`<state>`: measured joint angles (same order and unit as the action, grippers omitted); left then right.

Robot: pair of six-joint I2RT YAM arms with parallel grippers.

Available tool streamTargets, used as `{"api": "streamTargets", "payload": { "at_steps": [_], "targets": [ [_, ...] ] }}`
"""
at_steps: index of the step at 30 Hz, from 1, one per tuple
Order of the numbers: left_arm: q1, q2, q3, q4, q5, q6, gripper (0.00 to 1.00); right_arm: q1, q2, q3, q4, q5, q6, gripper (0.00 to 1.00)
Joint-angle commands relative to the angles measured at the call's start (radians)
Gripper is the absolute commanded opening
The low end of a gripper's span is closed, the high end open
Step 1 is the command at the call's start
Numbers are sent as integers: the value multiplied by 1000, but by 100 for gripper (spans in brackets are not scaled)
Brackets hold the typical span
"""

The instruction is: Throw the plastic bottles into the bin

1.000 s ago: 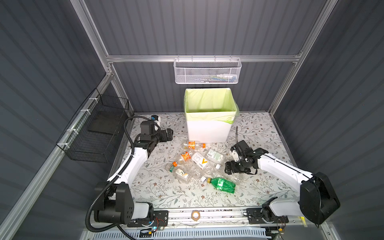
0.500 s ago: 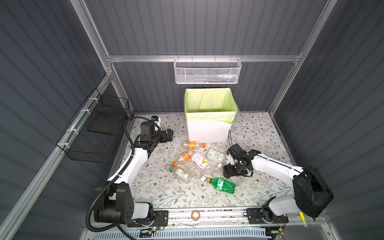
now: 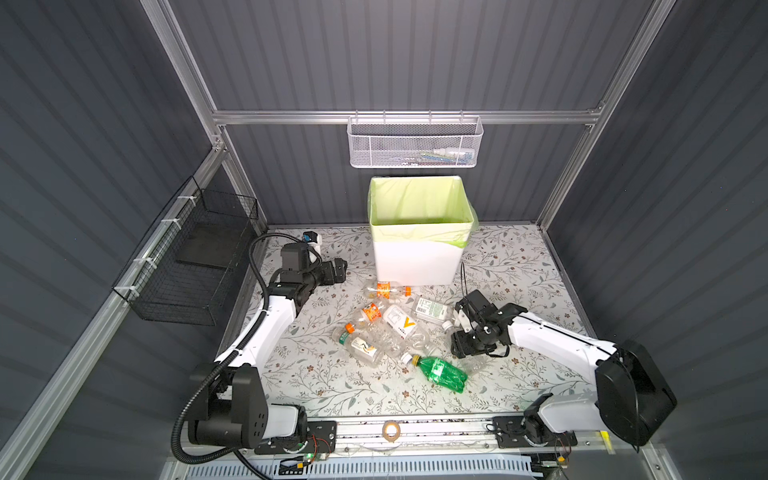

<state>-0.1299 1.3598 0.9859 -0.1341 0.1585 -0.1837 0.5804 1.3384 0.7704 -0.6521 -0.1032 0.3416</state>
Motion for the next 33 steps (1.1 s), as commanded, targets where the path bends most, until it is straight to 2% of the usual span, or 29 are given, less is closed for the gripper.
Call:
{"api": "streamTargets", "payload": {
  "at_steps": [1, 5, 12, 16, 19, 22, 24, 26, 28, 29, 30, 31, 33],
  "targets": [
    [6, 0, -5, -13, 22, 5, 100, -16, -76, 10, -56, 24, 35, 61],
    [6, 8, -10, -7, 36, -14, 100, -112, -189, -23, -58, 12, 103, 61],
    [5, 25, -28, -6, 79, -81, 99, -451, -445, -198, 22, -116, 218, 62],
    [6, 9, -59, 4, 93, -131, 99, -535, -429, -225, 70, -171, 239, 62],
    [4, -28, -106, 24, 104, -181, 100, -548, -389, -144, 102, -171, 213, 62],
    [1, -85, -161, 41, 92, -232, 99, -547, -291, 114, 126, -214, 198, 61],
    [-10, -128, -204, 52, 77, -272, 98, -519, -187, 371, 169, -278, 216, 60],
    [-29, -174, -240, 51, 59, -298, 98, -455, -71, 662, 186, -275, 211, 61],
    [-56, -217, -266, 33, 40, -314, 97, -420, 80, 941, 206, -355, 241, 66],
    [-71, -238, -274, 16, 32, -321, 97, -415, 152, 1087, 219, -397, 281, 72],
    [-89, -261, -284, -5, 18, -329, 98, -412, 228, 1194, 221, -436, 317, 90],
    [-104, -283, -293, -23, 4, -337, 98, -410, 277, 1292, 199, -451, 334, 99],
    [-135, -340, -322, -58, -22, -360, 98, -414, 328, 1361, 156, -417, 330, 99]
  ]
}}
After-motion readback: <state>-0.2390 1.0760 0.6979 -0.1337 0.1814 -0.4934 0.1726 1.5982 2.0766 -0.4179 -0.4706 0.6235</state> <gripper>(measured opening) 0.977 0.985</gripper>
